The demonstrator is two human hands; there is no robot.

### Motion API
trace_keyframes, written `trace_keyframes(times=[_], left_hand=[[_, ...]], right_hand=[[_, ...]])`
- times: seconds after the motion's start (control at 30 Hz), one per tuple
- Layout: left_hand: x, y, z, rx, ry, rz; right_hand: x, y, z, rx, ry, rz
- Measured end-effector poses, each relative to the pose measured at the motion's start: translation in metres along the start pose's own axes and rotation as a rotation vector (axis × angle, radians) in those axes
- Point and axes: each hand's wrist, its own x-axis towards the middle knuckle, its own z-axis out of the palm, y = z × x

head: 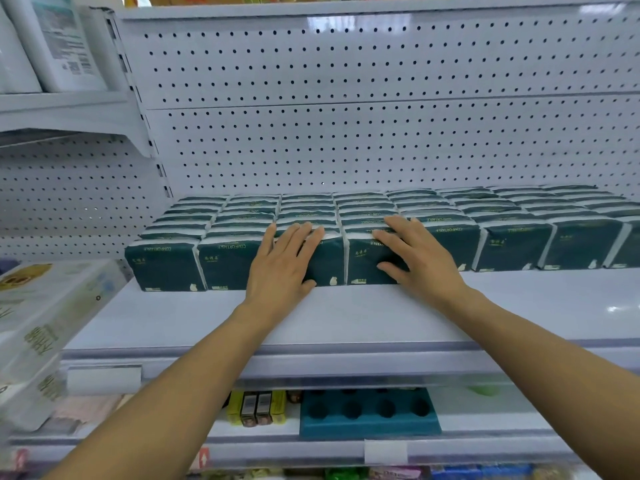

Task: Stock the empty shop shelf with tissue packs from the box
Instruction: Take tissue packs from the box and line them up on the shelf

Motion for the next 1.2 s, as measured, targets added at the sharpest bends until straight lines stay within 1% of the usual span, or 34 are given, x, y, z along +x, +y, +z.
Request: trace_keyframes(times=[0.1,0.17,0.3,0.37,0.43,0.53,0.67,0.83,0.9,1.07,1.13,1.2], left_hand=[[0.001,0.001,-0.006,-0.031,-0.028,-0.004],[0.001,0.002,-0.012,-0.085,-0.024,-0.005],[-0.021,0.004,-0.033,-0.178,0.129,0.007],[-0.045,0.003,-0.045,-0.204,0.176,-0.009],[-0.074,-0.001,-0.059,-0.237,0.195,-0.067],[-0.129,-0.014,-0.078,-0.271,0.202,-0.112],[-0.206,-0.043,-0.092,-0.254,0.203,-0.079],[-0.298,-0.087,-0.092,-0.252,0.063,-0.095],[-0.334,-0.102,-0.088,-0.260,-0.026,-0.130],[-0.417,-0.131,-0.073,-0.290,-0.482,-0.294],[-0.449,-0.140,-0.060,-0.310,-0.578,-0.341],[-0.477,-0.146,-0.045,-0.301,-0.664,-0.371]], right_hand=[[0.002,-0.003,-0.003,-0.072,-0.032,0.008],[0.002,-0.012,-0.009,-0.106,-0.055,0.052],[-0.007,-0.050,-0.027,-0.100,-0.018,0.123],[-0.014,-0.077,-0.038,-0.090,0.023,0.118],[-0.024,-0.109,-0.048,-0.085,0.051,0.086],[-0.042,-0.166,-0.056,-0.063,0.033,0.045],[-0.066,-0.243,-0.045,0.021,-0.030,-0.010],[-0.090,-0.335,-0.004,0.121,-0.185,-0.036],[-0.099,-0.367,0.015,0.148,-0.247,-0.039],[-0.127,-0.435,0.055,0.169,-0.464,-0.021],[-0.142,-0.454,0.073,0.174,-0.568,-0.025],[-0.157,-0.468,0.094,0.235,-0.683,-0.003]])
